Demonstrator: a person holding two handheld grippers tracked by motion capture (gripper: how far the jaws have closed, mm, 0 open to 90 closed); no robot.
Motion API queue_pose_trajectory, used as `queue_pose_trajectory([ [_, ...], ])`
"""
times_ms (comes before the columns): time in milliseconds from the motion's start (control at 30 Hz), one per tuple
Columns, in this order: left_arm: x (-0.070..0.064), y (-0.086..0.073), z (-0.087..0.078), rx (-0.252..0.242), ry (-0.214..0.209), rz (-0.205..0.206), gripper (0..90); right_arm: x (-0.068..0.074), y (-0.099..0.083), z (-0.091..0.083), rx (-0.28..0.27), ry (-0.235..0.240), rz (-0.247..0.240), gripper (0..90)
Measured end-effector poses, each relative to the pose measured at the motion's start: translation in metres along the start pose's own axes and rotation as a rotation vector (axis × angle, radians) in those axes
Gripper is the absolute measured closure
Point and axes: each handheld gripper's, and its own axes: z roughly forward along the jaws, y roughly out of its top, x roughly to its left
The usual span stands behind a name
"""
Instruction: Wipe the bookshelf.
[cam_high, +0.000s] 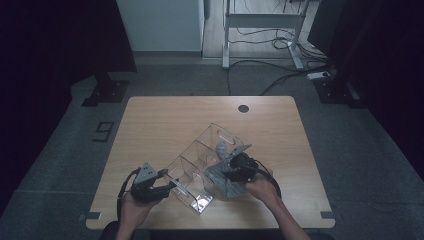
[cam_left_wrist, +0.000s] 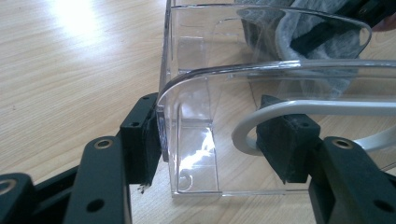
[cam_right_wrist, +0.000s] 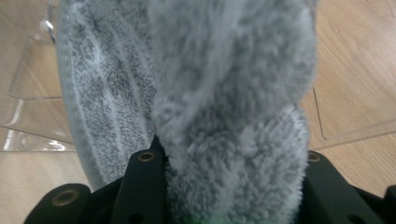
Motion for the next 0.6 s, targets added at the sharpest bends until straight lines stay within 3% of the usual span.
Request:
queue_pose_trajectory([
  [167,0.0,0.001,0.003,-0.006,-0.005,-0.005,41.4,-0.005,-0.005,0.011,0.025,-0.019,0.003,60.4],
  [233,-0.001,0.002,0.005,-0.008,-0.001,-0.008,41.1,-0.008,-0.013,0.024,0.079,-0.052,-0.012,60.4],
  [600,0.001,0.002,0.006,-0.016,-0.003,-0.008,40.8,-0.014,-0.019,0.028,0.051,-0.037,0.017,60.4],
])
